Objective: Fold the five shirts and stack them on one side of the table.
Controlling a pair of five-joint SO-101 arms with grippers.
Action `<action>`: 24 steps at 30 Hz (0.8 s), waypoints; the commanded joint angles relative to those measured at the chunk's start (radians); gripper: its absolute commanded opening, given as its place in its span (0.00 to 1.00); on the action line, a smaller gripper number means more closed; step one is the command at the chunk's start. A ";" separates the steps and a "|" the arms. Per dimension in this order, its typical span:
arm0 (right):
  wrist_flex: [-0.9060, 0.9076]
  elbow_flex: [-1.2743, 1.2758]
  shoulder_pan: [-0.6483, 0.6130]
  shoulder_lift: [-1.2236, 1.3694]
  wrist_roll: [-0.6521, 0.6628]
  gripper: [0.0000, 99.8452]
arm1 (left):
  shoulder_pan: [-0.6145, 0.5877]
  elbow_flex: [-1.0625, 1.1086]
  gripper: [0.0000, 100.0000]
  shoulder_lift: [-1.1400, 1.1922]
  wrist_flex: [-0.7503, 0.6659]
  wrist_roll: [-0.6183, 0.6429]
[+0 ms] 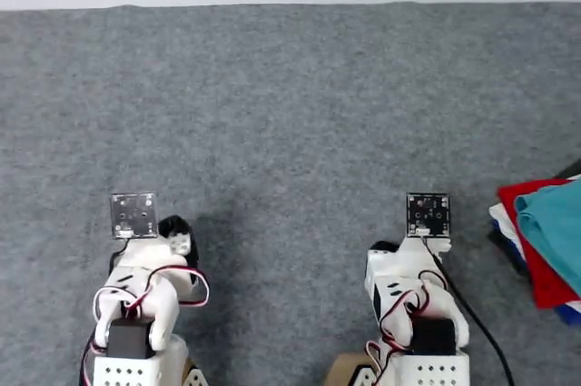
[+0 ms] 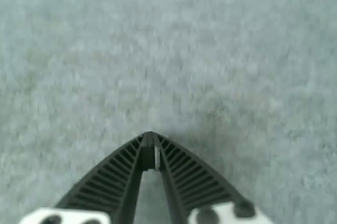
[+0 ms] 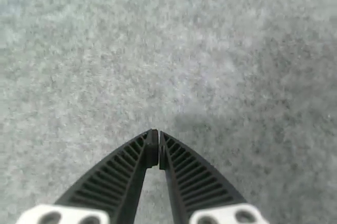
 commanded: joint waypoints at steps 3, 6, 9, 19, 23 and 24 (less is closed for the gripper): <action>0.051 0.017 0.058 -0.015 0.008 0.01 | 0.000 -0.007 0.00 -0.012 0.100 0.011; 0.088 0.017 0.120 -0.015 0.002 0.01 | 0.000 -0.007 0.00 -0.012 0.141 0.011; 0.114 0.017 0.153 -0.015 0.002 0.01 | 0.002 -0.007 0.00 -0.012 0.193 0.012; 0.151 0.017 0.183 -0.015 0.005 0.01 | -0.002 -0.007 0.00 -0.012 0.190 0.014; 0.151 0.017 0.183 -0.015 0.006 0.01 | -0.002 -0.007 0.00 -0.012 0.190 0.014; 0.151 0.017 0.183 -0.015 0.006 0.01 | -0.002 -0.007 0.00 -0.012 0.190 0.014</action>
